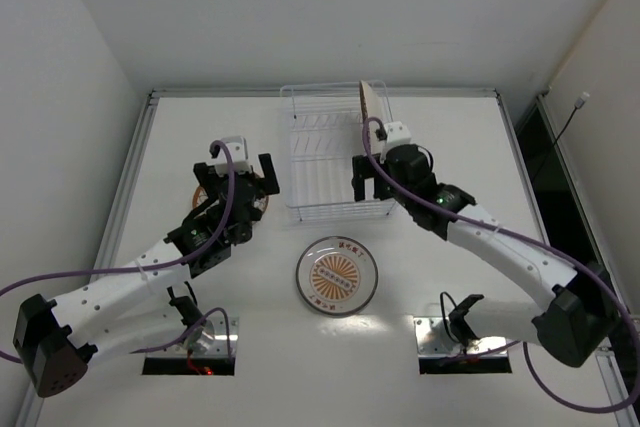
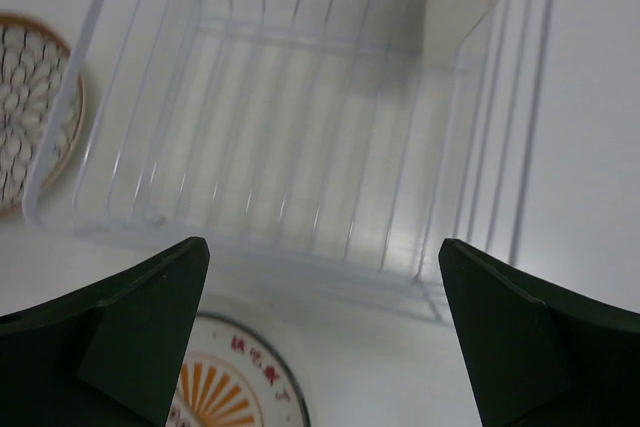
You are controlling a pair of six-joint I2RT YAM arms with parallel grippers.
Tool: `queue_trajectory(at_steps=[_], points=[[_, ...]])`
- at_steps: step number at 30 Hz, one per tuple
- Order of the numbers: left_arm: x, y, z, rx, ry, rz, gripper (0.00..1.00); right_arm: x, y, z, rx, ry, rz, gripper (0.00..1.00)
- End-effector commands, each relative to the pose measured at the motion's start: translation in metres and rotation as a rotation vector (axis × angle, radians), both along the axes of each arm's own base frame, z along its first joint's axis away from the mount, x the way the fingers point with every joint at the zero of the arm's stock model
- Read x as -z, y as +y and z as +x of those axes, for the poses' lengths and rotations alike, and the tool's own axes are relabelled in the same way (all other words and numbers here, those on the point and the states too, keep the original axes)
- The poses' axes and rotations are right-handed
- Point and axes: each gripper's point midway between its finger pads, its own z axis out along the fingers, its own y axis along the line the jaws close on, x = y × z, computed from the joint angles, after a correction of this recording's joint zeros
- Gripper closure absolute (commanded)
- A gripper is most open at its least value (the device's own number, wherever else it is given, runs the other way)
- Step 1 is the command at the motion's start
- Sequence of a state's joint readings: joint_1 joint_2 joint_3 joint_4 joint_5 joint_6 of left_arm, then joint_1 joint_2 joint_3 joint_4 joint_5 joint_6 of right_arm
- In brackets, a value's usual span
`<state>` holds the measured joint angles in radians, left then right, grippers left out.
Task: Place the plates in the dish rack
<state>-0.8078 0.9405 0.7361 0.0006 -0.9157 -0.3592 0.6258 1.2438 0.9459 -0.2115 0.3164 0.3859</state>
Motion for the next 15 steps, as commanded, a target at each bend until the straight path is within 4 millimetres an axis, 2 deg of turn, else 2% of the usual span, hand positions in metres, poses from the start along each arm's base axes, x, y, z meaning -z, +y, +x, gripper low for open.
queue_trajectory(at_steps=[1,3,7,8,9,10,11,13,15], points=[[-0.017,0.010,0.002,-0.068,-0.048,-0.065,0.00,-0.013,0.032,-0.026,-0.153,-0.036,0.201,0.00],[-0.017,0.010,0.002,-0.068,-0.048,-0.065,0.00,-0.008,0.026,-0.030,-0.131,-0.025,0.199,0.02],[-0.025,0.012,-0.002,-0.058,-0.066,-0.080,0.00,0.020,0.009,-0.047,-0.052,0.059,0.212,0.08],[-0.021,0.012,-0.002,-0.058,-0.060,-0.073,0.00,0.023,0.006,-0.051,-0.045,0.064,0.223,0.09],[-0.021,0.013,-0.002,-0.057,-0.059,-0.064,0.00,0.039,0.002,-0.059,-0.022,0.102,0.239,0.10],[-0.024,0.013,-0.003,-0.048,-0.066,-0.074,0.00,0.038,0.001,-0.067,-0.022,0.099,0.266,0.13],[-0.024,0.013,-0.003,-0.048,-0.066,-0.074,0.00,0.053,0.001,-0.076,-0.020,0.128,0.306,0.14],[-0.029,0.012,-0.004,-0.039,-0.081,-0.092,0.00,0.065,0.001,-0.086,-0.017,0.155,0.350,0.17],[-0.029,0.012,-0.004,-0.039,-0.081,-0.092,0.00,0.086,-0.002,-0.097,0.002,0.203,0.377,0.18]])
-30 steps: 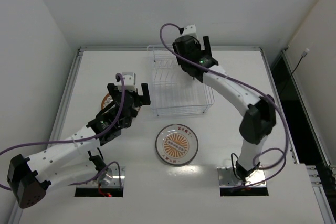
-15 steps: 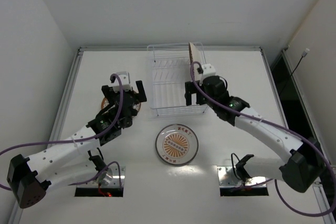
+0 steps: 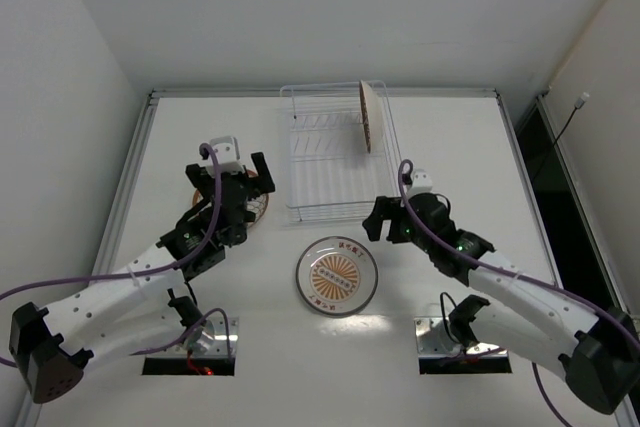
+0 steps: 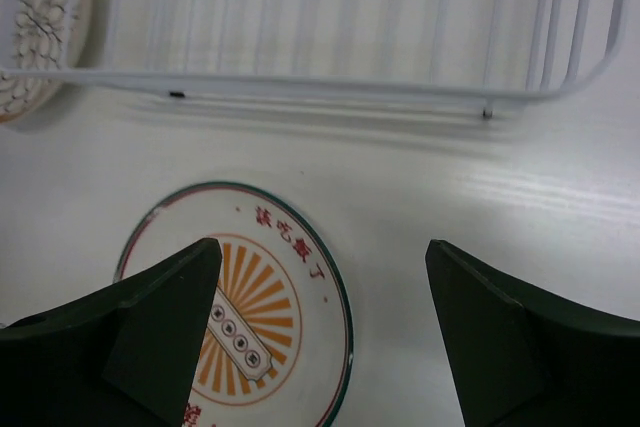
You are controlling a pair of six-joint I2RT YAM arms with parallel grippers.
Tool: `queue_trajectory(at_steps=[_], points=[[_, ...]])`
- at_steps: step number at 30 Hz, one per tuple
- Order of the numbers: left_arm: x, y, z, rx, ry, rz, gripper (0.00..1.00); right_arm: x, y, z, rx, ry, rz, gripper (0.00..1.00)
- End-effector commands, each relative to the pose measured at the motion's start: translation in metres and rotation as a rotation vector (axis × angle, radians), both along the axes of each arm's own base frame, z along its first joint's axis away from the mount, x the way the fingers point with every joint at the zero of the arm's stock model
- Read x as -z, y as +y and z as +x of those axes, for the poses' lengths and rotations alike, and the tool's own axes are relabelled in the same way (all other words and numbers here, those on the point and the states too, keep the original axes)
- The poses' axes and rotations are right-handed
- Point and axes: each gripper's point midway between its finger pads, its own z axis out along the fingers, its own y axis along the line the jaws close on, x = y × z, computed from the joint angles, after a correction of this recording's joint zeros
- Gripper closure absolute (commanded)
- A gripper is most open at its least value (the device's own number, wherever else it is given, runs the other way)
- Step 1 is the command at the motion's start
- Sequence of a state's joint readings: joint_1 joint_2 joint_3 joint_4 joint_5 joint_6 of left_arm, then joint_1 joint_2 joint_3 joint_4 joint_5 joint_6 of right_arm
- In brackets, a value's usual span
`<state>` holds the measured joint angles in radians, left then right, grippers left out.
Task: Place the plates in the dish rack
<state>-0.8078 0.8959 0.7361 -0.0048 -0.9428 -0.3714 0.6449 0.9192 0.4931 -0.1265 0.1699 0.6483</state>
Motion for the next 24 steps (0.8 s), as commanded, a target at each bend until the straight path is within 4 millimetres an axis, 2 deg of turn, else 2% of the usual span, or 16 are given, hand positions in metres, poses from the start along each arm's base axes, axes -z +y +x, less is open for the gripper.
queue_trajectory(at_steps=[1,2,5,8,10,12,13,15,18,19,21,22,24], points=[[-0.017,0.003,0.001,-0.011,-0.049,-0.054,0.00,0.010,0.012,-0.014,0.011,0.055,0.137,0.19],[-0.017,0.003,0.001,-0.011,-0.049,-0.054,0.00,0.022,0.010,-0.019,0.019,0.077,0.133,0.19],[-0.017,0.001,0.001,-0.002,-0.048,-0.055,0.00,0.037,0.009,-0.028,0.015,0.124,0.145,0.19],[-0.017,0.001,0.001,-0.002,-0.048,-0.055,0.00,0.043,0.013,-0.034,0.017,0.162,0.165,0.20],[-0.017,0.001,0.001,-0.002,-0.048,-0.055,0.00,0.056,0.009,-0.037,0.048,0.210,0.152,0.22],[-0.017,0.000,0.001,0.007,-0.047,-0.056,0.00,0.064,0.012,-0.041,0.037,0.228,0.165,0.23],[-0.017,0.000,0.001,0.007,-0.047,-0.056,0.00,0.060,0.020,-0.041,0.014,0.228,0.196,0.23],[-0.017,0.000,0.001,0.007,-0.047,-0.056,0.00,0.069,0.020,-0.047,0.018,0.259,0.187,0.26],[-0.017,0.000,0.001,0.007,-0.047,-0.056,0.00,0.058,0.028,-0.045,-0.002,0.222,0.201,0.26],[-0.017,0.000,0.001,0.007,-0.047,-0.056,0.00,0.035,0.040,-0.037,-0.035,0.144,0.256,0.26],[-0.017,0.000,0.001,0.007,-0.047,-0.056,0.00,0.015,0.057,-0.040,-0.105,0.091,0.306,0.26],[-0.017,0.000,0.001,0.007,-0.047,-0.056,0.00,0.006,0.063,-0.039,-0.122,0.069,0.326,0.26],[-0.017,0.000,0.001,0.007,-0.047,-0.056,0.00,0.001,0.079,-0.041,-0.157,0.059,0.329,0.26]])
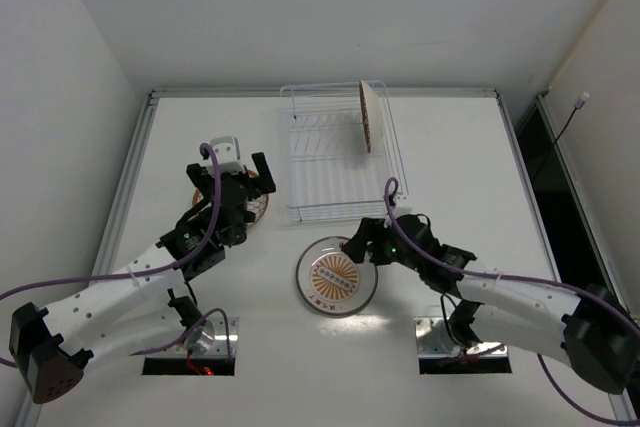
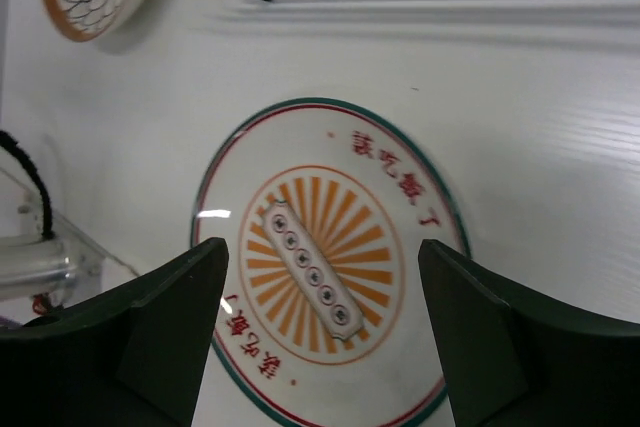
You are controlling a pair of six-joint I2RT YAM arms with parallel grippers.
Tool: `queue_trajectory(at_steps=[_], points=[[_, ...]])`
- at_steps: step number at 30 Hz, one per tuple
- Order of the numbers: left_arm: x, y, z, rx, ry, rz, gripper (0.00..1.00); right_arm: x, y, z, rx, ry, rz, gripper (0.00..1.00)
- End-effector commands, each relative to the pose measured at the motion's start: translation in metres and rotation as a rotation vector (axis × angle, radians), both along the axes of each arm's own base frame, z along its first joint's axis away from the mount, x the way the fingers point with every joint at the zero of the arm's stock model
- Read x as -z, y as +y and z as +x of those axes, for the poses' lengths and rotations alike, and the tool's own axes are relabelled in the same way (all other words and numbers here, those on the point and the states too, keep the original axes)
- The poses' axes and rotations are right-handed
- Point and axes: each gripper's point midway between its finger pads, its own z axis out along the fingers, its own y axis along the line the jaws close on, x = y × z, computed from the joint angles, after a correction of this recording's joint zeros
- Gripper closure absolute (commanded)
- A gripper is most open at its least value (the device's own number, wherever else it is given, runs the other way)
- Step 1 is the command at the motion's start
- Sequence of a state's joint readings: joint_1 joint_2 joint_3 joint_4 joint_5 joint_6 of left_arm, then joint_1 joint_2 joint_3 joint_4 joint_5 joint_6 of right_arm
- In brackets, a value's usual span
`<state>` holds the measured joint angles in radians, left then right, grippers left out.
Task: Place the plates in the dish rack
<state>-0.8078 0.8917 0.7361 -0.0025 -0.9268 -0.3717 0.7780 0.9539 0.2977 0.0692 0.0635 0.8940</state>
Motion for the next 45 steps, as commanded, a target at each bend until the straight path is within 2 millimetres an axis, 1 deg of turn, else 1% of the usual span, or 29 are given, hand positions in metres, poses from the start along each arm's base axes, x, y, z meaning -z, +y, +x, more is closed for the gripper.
queue_trajectory(at_steps=[1,3,4,6,7,8,9,10,11,12,14,21,23,24,26,29,30,31,32,33,34,35,36,37,38,39,40,42,45], points=[[-0.018,0.005,0.000,-0.019,-0.052,-0.055,0.00,-0.059,0.047,0.013,-0.048,-0.127,0.166,0.26],[-0.018,0.007,0.000,-0.028,-0.052,-0.054,0.00,-0.060,0.067,0.016,-0.038,-0.133,0.185,0.26],[-0.017,0.010,-0.002,-0.042,-0.054,-0.053,0.00,-0.073,0.089,0.008,-0.071,-0.145,0.210,0.28],[-0.021,0.013,-0.002,-0.053,-0.067,-0.066,0.00,-0.072,0.108,0.011,-0.028,-0.153,0.162,0.29],[-0.021,0.013,-0.002,-0.053,-0.067,-0.066,0.00,-0.077,0.141,0.003,-0.052,-0.145,0.145,0.30],[-0.021,0.015,-0.003,-0.062,-0.068,-0.065,0.00,-0.076,0.154,0.002,-0.046,-0.154,0.114,0.30],[-0.017,0.016,-0.003,-0.071,-0.062,-0.058,0.00,-0.097,0.172,0.010,0.002,-0.192,0.093,0.30],[-0.019,0.018,-0.004,-0.070,-0.067,-0.054,0.00,-0.095,0.188,-0.001,-0.011,-0.190,0.062,0.30],[-0.019,0.020,-0.004,-0.082,-0.068,-0.053,0.00,-0.071,0.197,0.002,0.011,-0.185,-0.019,0.30],[-0.021,0.021,-0.004,-0.092,-0.075,-0.059,0.00,-0.085,0.214,0.003,0.012,-0.195,-0.016,0.30],[-0.026,0.026,-0.007,-0.100,-0.086,-0.056,0.00,-0.073,0.230,0.003,0.002,-0.192,-0.024,0.30],[-0.046,0.045,-0.018,-0.148,-0.149,-0.100,0.00,-0.043,0.233,0.025,-0.011,-0.095,0.152,0.27],[-0.046,0.049,-0.022,-0.148,-0.161,-0.108,0.00,-0.035,0.241,0.025,-0.046,-0.077,0.179,0.27],[-0.046,0.051,-0.023,-0.157,-0.159,-0.097,0.00,-0.036,0.244,0.029,-0.048,-0.074,0.188,0.27],[-0.049,0.053,-0.024,-0.158,-0.175,-0.109,0.00,-0.039,0.252,0.023,-0.102,-0.073,0.205,0.27],[-0.045,0.052,-0.022,-0.157,-0.162,-0.092,0.00,-0.046,0.243,0.028,-0.095,-0.093,0.174,0.27],[-0.044,0.050,-0.021,-0.157,-0.153,-0.082,0.00,-0.062,0.236,0.023,-0.091,-0.115,0.179,0.27],[-0.040,0.048,-0.020,-0.156,-0.140,-0.075,0.00,-0.068,0.228,0.023,-0.059,-0.132,0.163,0.27],[-0.040,0.048,-0.020,-0.156,-0.139,-0.075,0.00,-0.059,0.211,0.020,-0.043,-0.123,0.117,0.27],[-0.040,0.048,-0.019,-0.157,-0.141,-0.084,0.00,-0.063,0.200,0.019,-0.027,-0.130,0.110,0.27],[-0.040,0.048,-0.019,-0.157,-0.141,-0.084,0.00,-0.087,0.188,0.014,0.000,-0.156,0.150,0.27],[-0.040,0.046,-0.019,-0.148,-0.141,-0.084,0.00,-0.071,0.166,0.005,0.009,-0.134,0.097,0.27],[-0.038,0.046,-0.019,-0.147,-0.135,-0.077,0.00,-0.071,0.153,0.002,0.039,-0.120,0.100,0.27],[-0.041,0.046,-0.020,-0.137,-0.142,-0.086,0.00,-0.056,0.131,-0.006,0.057,-0.110,0.060,0.27],[-0.045,0.044,-0.020,-0.126,-0.148,-0.093,0.00,-0.070,0.115,-0.010,0.076,-0.116,0.089,0.27],[-0.045,0.044,-0.020,-0.126,-0.148,-0.093,0.00,-0.068,0.103,-0.015,0.085,-0.103,0.097,0.27],[-0.043,0.043,-0.020,-0.117,-0.142,-0.086,0.00,-0.051,0.085,-0.022,0.091,-0.082,0.066,0.27],[-0.043,0.043,-0.020,-0.117,-0.141,-0.077,0.00,-0.053,0.062,-0.031,0.107,-0.065,0.084,0.26],[-0.045,0.040,-0.018,-0.106,-0.140,-0.076,0.00,-0.024,0.024,-0.041,0.132,-0.037,0.021,0.26]])
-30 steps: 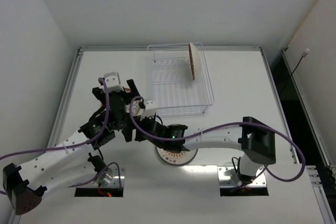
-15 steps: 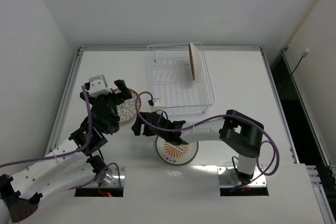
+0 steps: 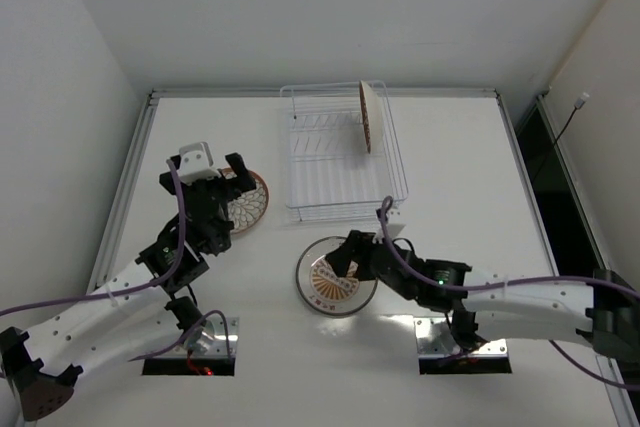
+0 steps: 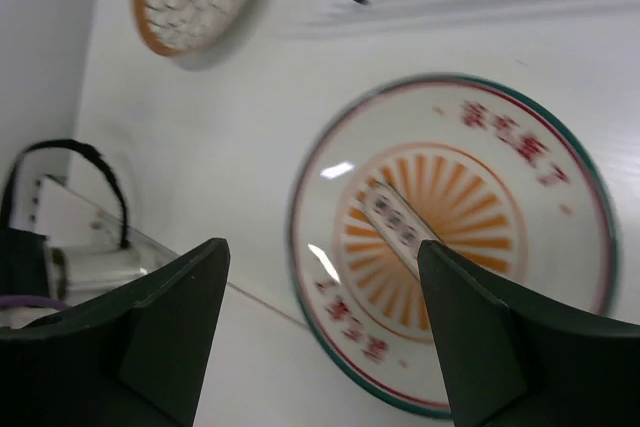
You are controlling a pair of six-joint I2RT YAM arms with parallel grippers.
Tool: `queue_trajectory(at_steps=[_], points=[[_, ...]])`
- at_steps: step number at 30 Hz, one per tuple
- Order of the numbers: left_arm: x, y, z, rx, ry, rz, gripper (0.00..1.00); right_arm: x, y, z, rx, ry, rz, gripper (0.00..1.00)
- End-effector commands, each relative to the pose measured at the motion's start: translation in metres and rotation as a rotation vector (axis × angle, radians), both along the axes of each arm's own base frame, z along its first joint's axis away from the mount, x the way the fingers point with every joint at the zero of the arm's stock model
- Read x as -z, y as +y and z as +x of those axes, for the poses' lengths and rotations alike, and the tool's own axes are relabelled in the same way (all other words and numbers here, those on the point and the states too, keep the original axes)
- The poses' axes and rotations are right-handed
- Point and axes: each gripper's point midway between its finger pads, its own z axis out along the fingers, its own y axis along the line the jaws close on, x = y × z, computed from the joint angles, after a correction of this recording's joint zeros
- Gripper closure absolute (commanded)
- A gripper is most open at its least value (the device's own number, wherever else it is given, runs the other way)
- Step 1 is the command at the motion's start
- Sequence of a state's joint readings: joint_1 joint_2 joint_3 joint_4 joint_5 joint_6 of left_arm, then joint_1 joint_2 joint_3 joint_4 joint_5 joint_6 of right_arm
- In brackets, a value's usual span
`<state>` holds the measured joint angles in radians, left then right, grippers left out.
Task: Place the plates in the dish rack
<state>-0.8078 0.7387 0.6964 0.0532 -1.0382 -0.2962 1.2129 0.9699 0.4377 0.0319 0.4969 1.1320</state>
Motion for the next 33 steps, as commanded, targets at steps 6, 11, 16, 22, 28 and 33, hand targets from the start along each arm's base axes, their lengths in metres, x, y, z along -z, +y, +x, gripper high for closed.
queue_trajectory(at_steps=[6,11,16,22,28,33], points=[[-0.008,-0.002,0.003,0.003,-0.011,-0.004,0.00,0.073,-0.076,-0.015,0.197,0.189,-0.032,0.26],[-0.005,-0.003,0.005,0.003,-0.003,0.004,0.00,0.088,-0.098,-0.017,0.300,0.271,-0.044,0.26],[-0.005,-0.002,0.005,-0.006,-0.003,0.004,0.00,0.104,-0.094,-0.019,0.275,0.320,-0.057,0.28],[-0.005,-0.002,0.005,-0.006,-0.003,0.004,0.00,0.121,-0.080,-0.019,0.202,0.428,-0.018,0.37],[-0.007,0.000,0.004,-0.015,-0.009,-0.003,0.00,0.132,-0.081,-0.018,0.165,0.469,-0.021,0.66],[-0.007,0.000,0.004,-0.015,-0.007,0.006,0.00,0.122,-0.082,-0.012,0.165,0.449,-0.016,0.97]])
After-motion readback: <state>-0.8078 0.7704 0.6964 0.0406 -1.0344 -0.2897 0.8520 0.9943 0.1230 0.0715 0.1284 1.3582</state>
